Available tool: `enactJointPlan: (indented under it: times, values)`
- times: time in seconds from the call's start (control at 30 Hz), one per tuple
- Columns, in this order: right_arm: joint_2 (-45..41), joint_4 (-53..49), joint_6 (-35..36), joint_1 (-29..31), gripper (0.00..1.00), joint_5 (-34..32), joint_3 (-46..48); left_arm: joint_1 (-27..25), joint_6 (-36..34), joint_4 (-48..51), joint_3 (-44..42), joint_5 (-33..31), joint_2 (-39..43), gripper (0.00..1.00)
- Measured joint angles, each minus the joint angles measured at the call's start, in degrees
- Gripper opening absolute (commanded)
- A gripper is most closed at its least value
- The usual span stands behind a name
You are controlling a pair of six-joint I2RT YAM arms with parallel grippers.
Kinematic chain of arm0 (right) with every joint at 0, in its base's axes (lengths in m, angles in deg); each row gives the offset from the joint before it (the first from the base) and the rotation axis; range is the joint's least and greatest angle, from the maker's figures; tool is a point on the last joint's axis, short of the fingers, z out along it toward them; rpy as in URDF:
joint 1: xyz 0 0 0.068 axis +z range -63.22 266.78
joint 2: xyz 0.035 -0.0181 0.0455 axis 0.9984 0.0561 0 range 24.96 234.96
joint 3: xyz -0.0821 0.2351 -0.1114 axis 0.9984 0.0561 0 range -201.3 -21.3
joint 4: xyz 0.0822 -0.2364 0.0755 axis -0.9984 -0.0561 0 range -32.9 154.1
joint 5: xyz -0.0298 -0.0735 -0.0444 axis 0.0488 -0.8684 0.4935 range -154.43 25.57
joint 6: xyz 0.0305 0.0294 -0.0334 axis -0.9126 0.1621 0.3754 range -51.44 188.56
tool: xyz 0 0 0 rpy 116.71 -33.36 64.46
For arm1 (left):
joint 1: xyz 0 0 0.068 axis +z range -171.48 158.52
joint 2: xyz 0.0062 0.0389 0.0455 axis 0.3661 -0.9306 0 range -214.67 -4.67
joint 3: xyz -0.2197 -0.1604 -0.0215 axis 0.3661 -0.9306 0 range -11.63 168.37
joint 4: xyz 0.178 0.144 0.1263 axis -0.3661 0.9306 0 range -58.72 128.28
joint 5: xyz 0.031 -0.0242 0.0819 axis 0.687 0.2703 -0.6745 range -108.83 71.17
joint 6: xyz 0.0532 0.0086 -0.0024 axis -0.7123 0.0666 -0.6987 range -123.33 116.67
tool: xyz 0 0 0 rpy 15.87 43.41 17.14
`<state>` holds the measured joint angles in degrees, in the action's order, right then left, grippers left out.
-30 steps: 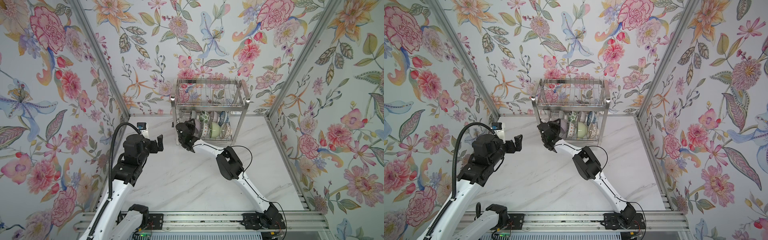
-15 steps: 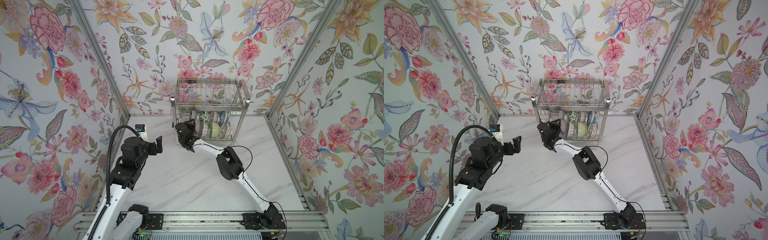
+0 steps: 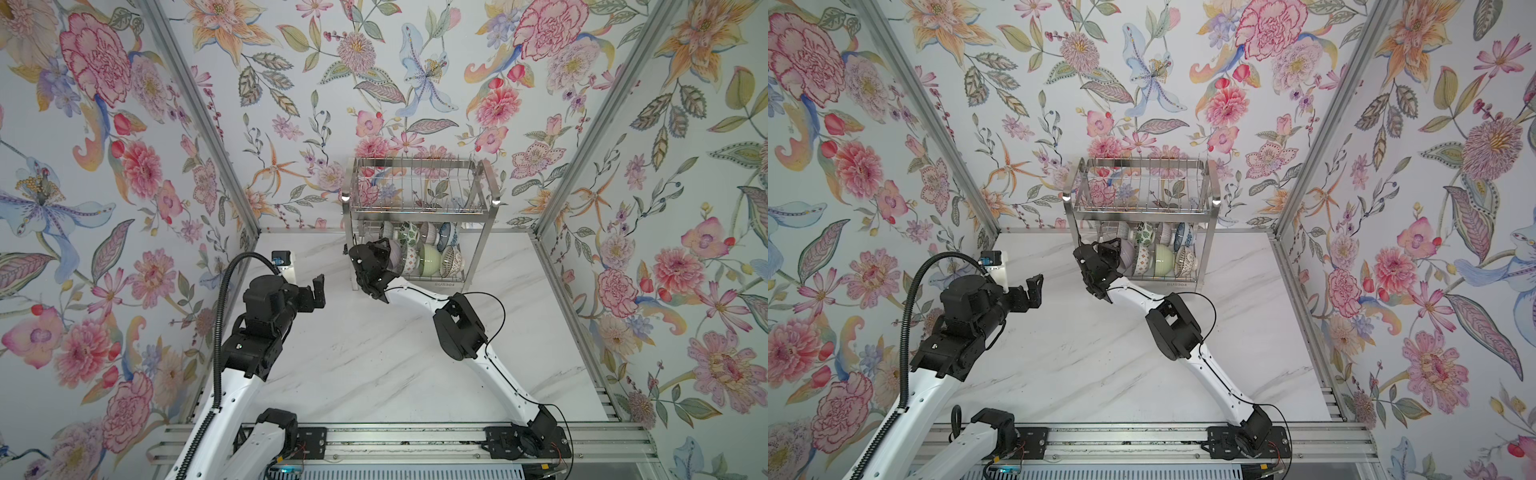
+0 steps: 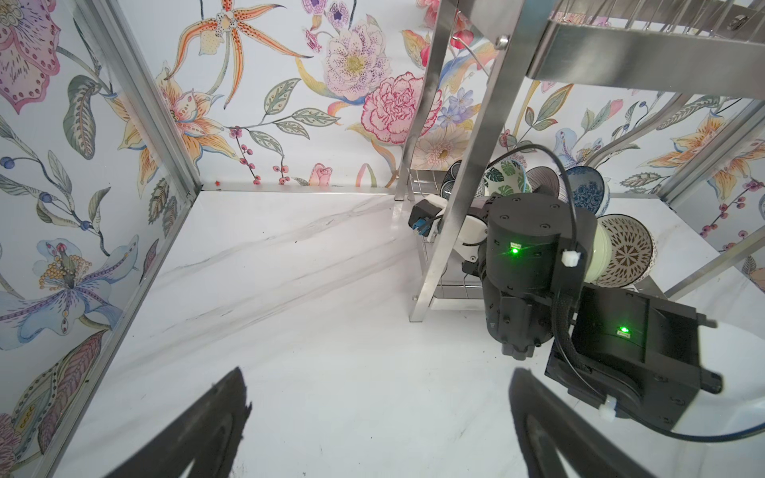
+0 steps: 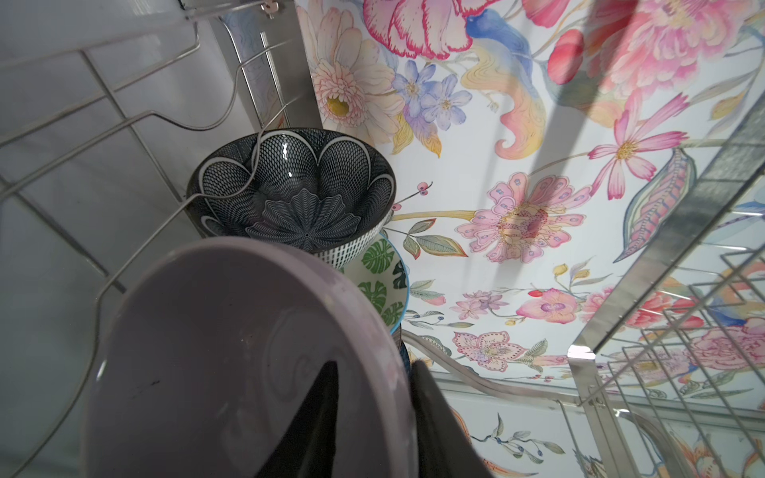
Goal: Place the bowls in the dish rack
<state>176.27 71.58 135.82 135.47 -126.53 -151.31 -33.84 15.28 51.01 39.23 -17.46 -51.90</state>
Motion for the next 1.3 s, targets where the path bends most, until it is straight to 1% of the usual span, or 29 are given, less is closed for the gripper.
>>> enactJointPlan:
  times: [0.07, 0.3, 0.33, 0.63, 0.8, 0.93, 1.07, 1.2, 1.3]
  values:
    - [0.0, -0.5, -0.7, 0.0, 0.37, 0.2, -0.2, 0.0, 0.0, 0.0, 0.0, 0.0, 0.0, 0.99]
    - [0.0, -2.0, -2.2, 0.1, 0.39, 0.7, -0.9, 0.0, 0.0, 0.0, 0.0, 0.0, 0.0, 0.99]
    - [0.0, -2.1, -2.4, 0.1, 0.41, 0.9, -0.9, 0.0, 0.0, 0.0, 0.0, 0.0, 0.0, 0.99]
    - [0.0, -3.3, -4.2, 0.5, 0.42, 1.4, -0.9, 0.0, 0.0, 0.0, 0.0, 0.0, 0.1, 0.99]
    - [0.0, -4.7, -6.9, 0.5, 0.47, 2.2, -0.9, 0.0, 0.0, 0.0, 0.0, 0.0, 0.1, 0.99]
    - [-0.4, -7.6, -11.1, 0.5, 0.51, 4.2, -0.9, 0.0, 0.0, 0.0, 0.0, 0.2, 0.1, 0.99]
    - [-3.3, -10.6, -15.6, 0.6, 0.61, 7.4, 1.0, 0.0, 0.0, 0.0, -0.6, 0.7, 0.1, 0.99]
    - [-8.5, -12.3, -19.3, 1.0, 0.77, 10.9, 4.0, 0.0, 0.0, 0.0, -1.0, 1.4, 0.0, 0.99]
    - [-12.4, -14.1, -21.6, 1.4, 0.84, 13.9, 6.3, 0.0, 0.0, 0.0, -1.0, 1.5, -0.1, 0.99]
